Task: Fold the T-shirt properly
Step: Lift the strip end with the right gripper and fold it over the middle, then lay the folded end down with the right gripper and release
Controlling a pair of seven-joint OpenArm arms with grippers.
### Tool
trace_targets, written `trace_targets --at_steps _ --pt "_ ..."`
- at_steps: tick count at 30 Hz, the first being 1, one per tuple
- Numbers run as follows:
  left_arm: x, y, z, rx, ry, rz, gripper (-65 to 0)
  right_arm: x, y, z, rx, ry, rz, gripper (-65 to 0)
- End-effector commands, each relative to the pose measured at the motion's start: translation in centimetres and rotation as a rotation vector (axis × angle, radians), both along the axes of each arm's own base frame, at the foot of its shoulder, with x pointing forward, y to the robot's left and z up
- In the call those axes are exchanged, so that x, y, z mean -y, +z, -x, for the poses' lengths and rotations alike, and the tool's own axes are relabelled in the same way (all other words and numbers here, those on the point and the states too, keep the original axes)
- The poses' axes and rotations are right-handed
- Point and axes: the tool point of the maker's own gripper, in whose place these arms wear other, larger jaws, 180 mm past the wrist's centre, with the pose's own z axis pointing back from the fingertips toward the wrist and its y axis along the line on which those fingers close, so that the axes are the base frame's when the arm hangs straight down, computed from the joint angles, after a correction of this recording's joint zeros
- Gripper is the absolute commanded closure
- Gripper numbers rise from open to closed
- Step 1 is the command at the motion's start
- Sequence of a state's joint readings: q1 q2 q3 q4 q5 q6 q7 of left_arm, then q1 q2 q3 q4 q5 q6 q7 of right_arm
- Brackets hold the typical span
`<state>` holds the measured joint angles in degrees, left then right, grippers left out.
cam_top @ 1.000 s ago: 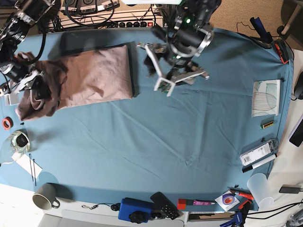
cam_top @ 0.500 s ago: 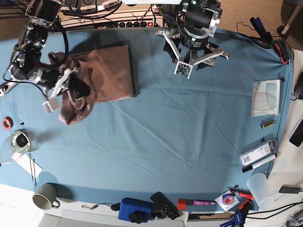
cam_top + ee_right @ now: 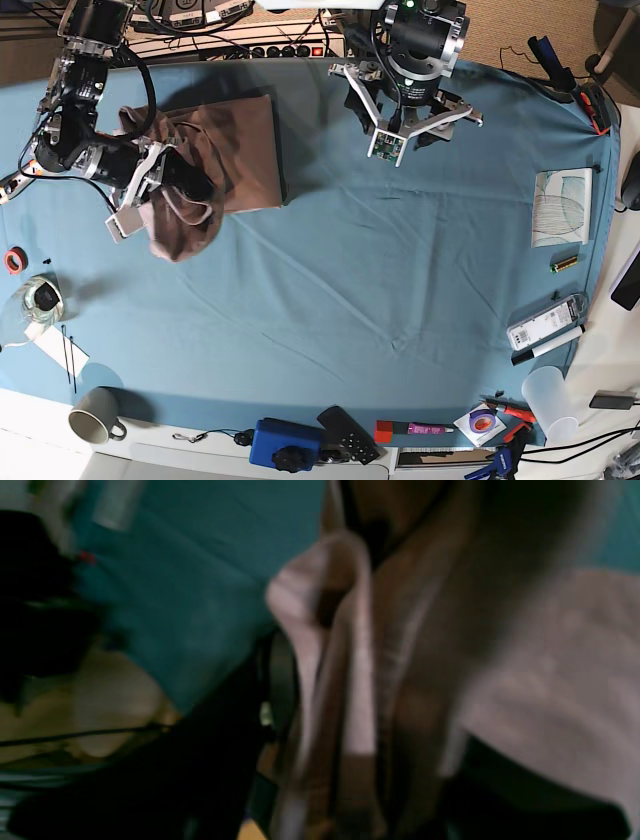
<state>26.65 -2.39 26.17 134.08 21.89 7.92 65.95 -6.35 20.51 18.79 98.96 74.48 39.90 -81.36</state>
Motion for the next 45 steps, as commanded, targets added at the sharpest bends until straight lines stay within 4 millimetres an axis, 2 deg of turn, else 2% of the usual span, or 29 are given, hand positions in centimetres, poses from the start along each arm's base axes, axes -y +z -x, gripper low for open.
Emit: trace_targets --at_steps 1,9,13,17,23,27,31,37,41,43,45 --pt "0.1 0.9 -0.4 0.039 0.004 0.011 -36.9 -0.5 2.7 -0.8 0.085 0.015 -0.053 -15.7" --pt "0.1 0.9 -0.4 0.039 0.005 0.011 -36.9 -3.0 7.4 0.0 0.262 0.113 0.0 -15.7" --pt "0.1 0.8 -0.3 0.035 0.004 0.012 -36.9 -3.2 7.8 0.0 0.282 0.12 0.02 -15.7" --pt "0.2 0.8 -0.3 0.037 0.003 0.015 -36.9 -1.7 6.0 -0.5 0.249 0.08 0.147 -15.6" --pt "0.6 2.1 -1.4 0.131 -0.009 0.041 -36.9 2.0 2.2 -1.0 0.155 -0.007 0.373 -13.9" --pt "0.7 2.2 -1.5 0.142 -0.011 0.044 -36.9 3.4 0.1 -1.2 0.085 -0.051 0.361 -13.9" --pt "0.7 2.2 -1.5 0.14 -0.011 0.045 -36.9 4.7 -3.2 0.0 -0.067 -0.081 0.339 -13.9" --pt "0.7 2.2 -1.6 0.143 -0.011 0.045 -36.9 5.6 -6.3 1.5 -0.184 -0.102 0.314 -13.9" --pt "0.7 2.4 -1.7 0.152 -0.012 0.047 -36.9 7.1 -8.6 1.4 -0.221 -0.185 0.288 -13.8" --pt "0.6 2.4 -1.7 0.154 -0.01 0.038 -36.9 7.1 -9.2 1.6 -0.242 -0.193 0.263 -13.8" --pt "0.1 2.5 -1.9 0.168 -0.001 0.005 -36.9 6.3 -8.3 1.5 -0.225 -0.169 0.208 -13.8"
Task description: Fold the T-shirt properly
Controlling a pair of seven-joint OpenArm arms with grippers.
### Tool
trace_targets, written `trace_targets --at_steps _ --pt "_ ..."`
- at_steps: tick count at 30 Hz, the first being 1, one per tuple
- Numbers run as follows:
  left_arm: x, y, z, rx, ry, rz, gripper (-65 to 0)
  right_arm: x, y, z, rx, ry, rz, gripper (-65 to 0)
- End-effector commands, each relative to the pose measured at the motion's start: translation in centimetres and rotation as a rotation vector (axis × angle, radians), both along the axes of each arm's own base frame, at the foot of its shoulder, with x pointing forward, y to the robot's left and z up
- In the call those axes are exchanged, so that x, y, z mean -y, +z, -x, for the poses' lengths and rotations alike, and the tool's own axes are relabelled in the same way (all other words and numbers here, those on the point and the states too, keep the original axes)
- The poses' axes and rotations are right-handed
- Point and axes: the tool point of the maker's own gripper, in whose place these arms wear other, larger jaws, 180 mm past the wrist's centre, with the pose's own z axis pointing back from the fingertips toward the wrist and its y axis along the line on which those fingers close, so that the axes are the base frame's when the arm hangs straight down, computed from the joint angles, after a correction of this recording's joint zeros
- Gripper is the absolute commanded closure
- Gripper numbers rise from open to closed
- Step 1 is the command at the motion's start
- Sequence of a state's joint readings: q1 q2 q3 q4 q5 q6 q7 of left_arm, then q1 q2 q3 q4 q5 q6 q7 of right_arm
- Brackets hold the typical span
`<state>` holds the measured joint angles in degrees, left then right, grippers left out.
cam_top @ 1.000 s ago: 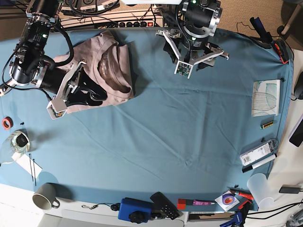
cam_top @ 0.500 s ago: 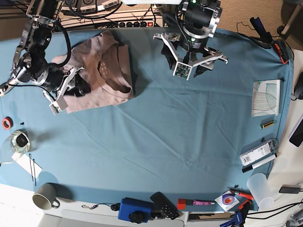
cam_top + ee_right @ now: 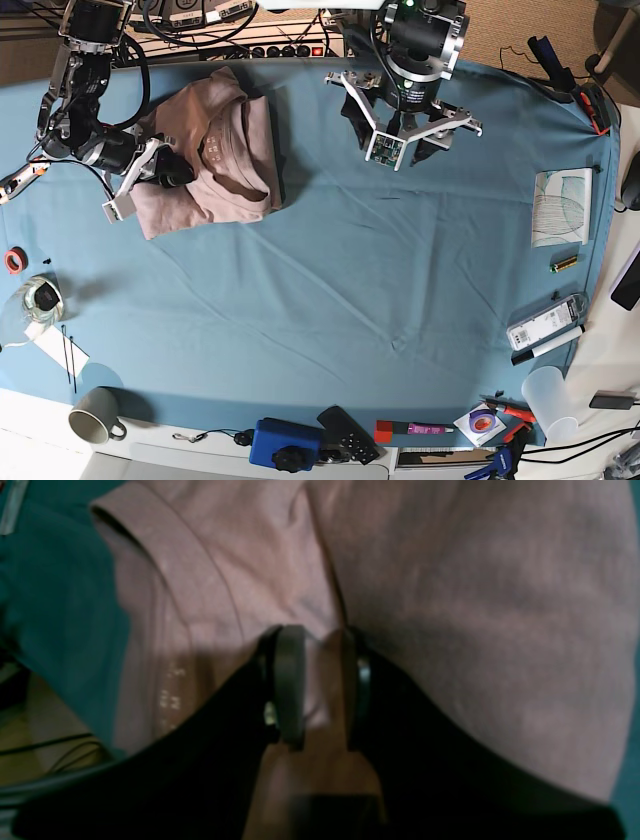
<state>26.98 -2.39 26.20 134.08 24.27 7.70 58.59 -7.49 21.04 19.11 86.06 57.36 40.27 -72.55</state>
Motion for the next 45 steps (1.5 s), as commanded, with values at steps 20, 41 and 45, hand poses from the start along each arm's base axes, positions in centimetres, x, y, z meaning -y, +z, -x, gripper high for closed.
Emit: trace_targets --at_steps 20,41,45 --pt "-5.1 0.9 -1.4 0.093 0.072 -0.171 -14.2 1.9 1.6 -5.9 0.134 -0.085 0.14 -7.5" --pt "-16.4 -2.3 1.3 -0.115 0.274 -0.118 0.0 4.8 9.3 0.9 0.243 -0.145 0.167 0.0" --pt "-16.7 -3.2 2.8 -0.178 0.258 -0.094 0.0 5.4 10.4 4.2 0.24 -0.14 0.272 0.0"
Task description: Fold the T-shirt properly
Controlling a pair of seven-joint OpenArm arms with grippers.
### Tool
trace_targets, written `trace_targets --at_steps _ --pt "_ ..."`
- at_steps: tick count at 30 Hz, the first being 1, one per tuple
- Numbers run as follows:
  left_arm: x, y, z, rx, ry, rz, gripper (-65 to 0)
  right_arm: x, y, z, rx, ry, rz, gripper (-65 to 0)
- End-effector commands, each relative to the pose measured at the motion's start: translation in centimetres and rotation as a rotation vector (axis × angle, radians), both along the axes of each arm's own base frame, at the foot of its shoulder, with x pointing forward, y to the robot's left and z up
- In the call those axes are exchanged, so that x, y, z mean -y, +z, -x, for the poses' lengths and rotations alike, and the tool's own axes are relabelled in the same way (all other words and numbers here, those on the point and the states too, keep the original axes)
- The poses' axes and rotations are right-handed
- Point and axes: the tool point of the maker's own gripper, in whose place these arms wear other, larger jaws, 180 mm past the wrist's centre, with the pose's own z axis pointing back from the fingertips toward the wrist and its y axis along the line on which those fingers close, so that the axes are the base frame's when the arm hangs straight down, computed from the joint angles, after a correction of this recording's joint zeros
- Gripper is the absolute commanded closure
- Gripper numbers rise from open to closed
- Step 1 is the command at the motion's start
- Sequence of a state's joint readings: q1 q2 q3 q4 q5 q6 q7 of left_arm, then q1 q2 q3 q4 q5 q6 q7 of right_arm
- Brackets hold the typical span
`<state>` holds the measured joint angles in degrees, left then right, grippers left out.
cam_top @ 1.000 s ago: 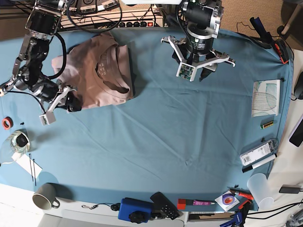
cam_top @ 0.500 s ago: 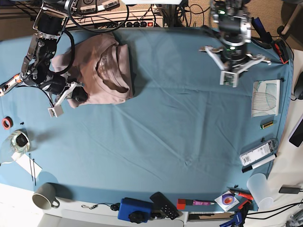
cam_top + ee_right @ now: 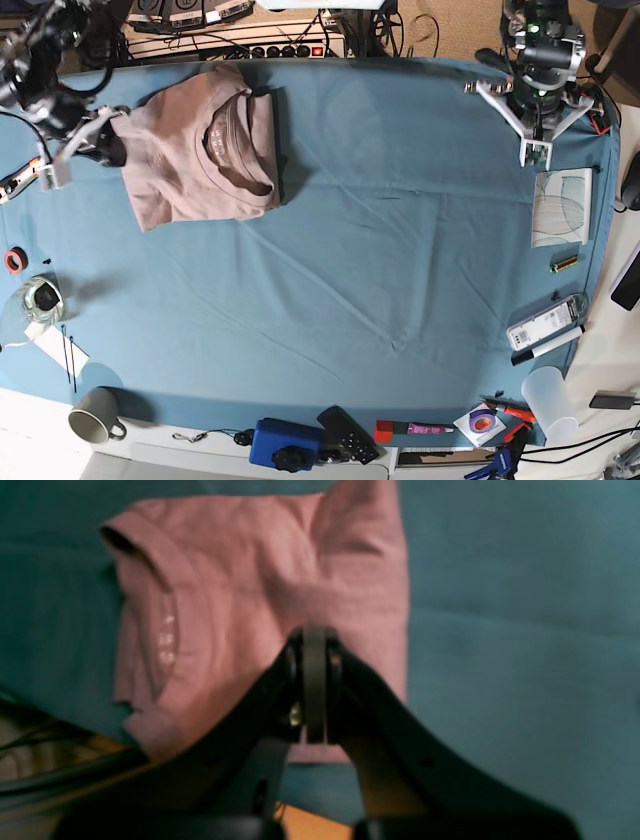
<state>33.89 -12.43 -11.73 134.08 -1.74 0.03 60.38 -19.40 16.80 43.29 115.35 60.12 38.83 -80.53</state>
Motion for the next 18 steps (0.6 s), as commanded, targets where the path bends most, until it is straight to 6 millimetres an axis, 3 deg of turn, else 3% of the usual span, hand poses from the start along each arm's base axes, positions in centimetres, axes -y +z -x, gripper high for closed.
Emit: trace_targets --at_steps 1,5,11,18 --pt "-0.1 0.4 0.2 0.011 -0.006 -0.002 0.0 0.1 0.9 0.6 0.015 0.011 0.032 0.0" --pt "-0.3 -0.3 1.7 -0.031 0.0 -0.008 0.0 -0.3 0.9 3.1 -0.033 0.035 0.085 0.0" --pt "-0.6 -1.2 4.1 -0.101 0.004 -0.023 0.0 -0.6 -1.3 7.3 -0.174 0.064 0.089 0.0" --pt "-0.7 -3.2 8.8 -0.247 0.008 -0.02 0.0 -2.3 -3.6 13.4 -0.337 0.035 -0.005 0.0"
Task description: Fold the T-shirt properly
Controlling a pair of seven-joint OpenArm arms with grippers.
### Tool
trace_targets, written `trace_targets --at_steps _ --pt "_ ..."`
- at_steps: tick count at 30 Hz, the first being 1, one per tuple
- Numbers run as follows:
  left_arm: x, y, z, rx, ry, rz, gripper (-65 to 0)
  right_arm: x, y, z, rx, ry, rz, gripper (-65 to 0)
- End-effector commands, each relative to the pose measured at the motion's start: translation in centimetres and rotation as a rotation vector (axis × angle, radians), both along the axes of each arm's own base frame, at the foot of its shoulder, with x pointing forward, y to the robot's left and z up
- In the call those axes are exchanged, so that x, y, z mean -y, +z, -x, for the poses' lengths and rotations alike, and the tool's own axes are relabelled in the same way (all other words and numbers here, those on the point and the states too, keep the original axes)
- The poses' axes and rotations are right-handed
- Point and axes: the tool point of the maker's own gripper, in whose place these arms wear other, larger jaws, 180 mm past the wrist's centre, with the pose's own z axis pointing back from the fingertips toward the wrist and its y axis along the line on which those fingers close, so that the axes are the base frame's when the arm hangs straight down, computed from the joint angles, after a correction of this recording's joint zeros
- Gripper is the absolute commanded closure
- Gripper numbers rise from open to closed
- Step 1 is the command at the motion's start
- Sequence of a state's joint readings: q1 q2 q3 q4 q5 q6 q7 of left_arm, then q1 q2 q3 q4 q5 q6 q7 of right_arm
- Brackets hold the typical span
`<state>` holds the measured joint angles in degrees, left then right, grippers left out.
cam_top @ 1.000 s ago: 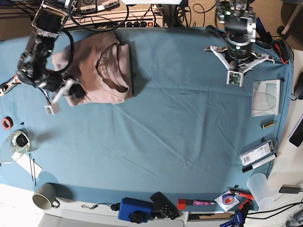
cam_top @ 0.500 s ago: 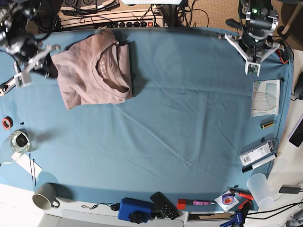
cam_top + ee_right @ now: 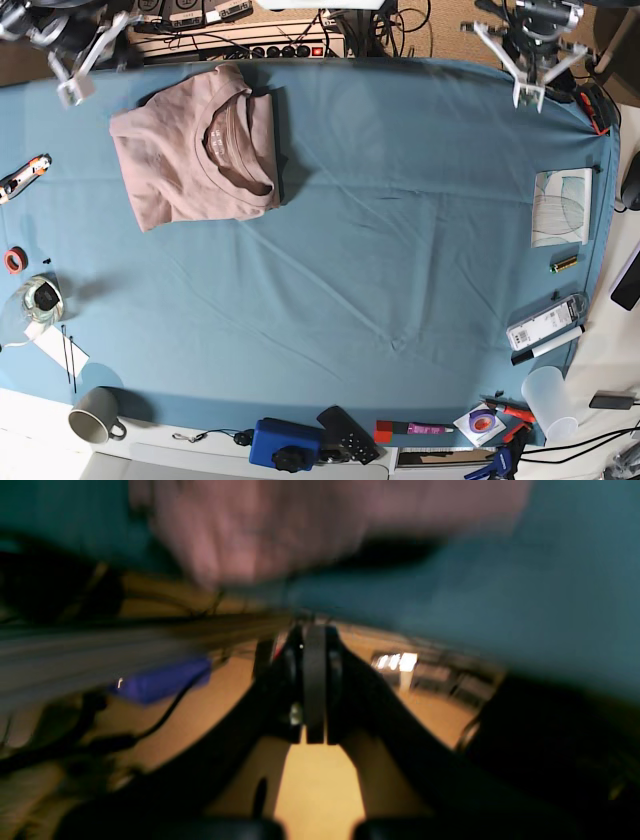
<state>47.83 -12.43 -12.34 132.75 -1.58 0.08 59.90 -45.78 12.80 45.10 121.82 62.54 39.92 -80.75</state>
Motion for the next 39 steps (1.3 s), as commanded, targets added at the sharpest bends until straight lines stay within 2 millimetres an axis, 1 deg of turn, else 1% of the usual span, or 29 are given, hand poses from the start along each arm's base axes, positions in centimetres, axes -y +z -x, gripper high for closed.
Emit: trace_targets --at_steps 1,4,6,9,12,16,20,22,24,26,28,30,34,37,39 --pt "-0.2 0.1 0.8 -0.014 -0.004 -0.01 0.0 -0.3 0.2 0.6 -0.001 -0.005 -0.008 0.0" --pt "-0.3 -0.5 2.8 -0.073 -0.001 -0.012 0.0 -1.1 -0.4 2.4 -0.046 -0.037 -0.038 0.0" --pt "-0.5 -0.9 3.8 -0.1 -0.001 -0.016 0.0 -1.2 -0.6 3.3 -0.073 -0.048 -0.037 0.0" --pt "-0.9 -1.7 5.1 -0.143 0.0 -0.035 0.0 -0.2 -1.3 4.5 -0.126 -0.052 0.02 0.0" --pt "-1.4 -3.4 6.7 -0.209 0.014 -0.039 0.0 1.0 -2.5 5.8 -0.186 -0.083 0.039 0.0" --pt "-2.0 -5.8 9.3 -0.299 0.036 -0.034 0.0 2.1 -4.8 8.3 -0.28 -0.169 -0.018 0.0" --pt "-2.2 -7.7 11.7 -0.375 0.061 -0.012 0.0 2.7 -7.1 11.0 -0.385 -0.225 -0.071 0.0" --pt "-2.3 -8.6 12.5 -0.386 0.066 -0.009 0.0 2.8 -8.3 12.6 -0.459 -0.22 -0.081 0.0" --pt "-2.6 -9.6 13.2 -0.399 0.069 -0.007 0.0 3.2 -9.8 14.6 -0.557 -0.183 -0.044 0.0" --pt "-2.9 -11.0 14.0 -0.425 0.082 -0.007 0.0 3.4 -11.6 15.4 -0.601 -0.139 -0.003 0.0" --pt "-3.3 -12.6 14.6 -0.446 0.098 -0.006 0.0 3.1 -13.5 15.7 -0.634 -0.093 0.012 0.0" --pt "-3.7 -14.3 15.0 -0.454 0.114 -0.002 0.0 2.6 -15.3 15.5 -0.654 -0.07 0.01 0.0" --pt "-3.9 -17.8 16.0 -0.503 0.145 0.017 0.0 1.5 -18.8 14.6 -0.675 -0.069 -0.018 0.0" --pt "-3.4 -20.2 15.7 -0.516 0.147 0.069 0.0 1.2 -21.4 13.7 -0.652 -0.065 -0.006 0.0" --pt "-2.5 -21.6 14.9 -0.497 0.162 0.132 0.0 1.0 -22.7 13.2 -0.637 -0.057 0.001 0.0"
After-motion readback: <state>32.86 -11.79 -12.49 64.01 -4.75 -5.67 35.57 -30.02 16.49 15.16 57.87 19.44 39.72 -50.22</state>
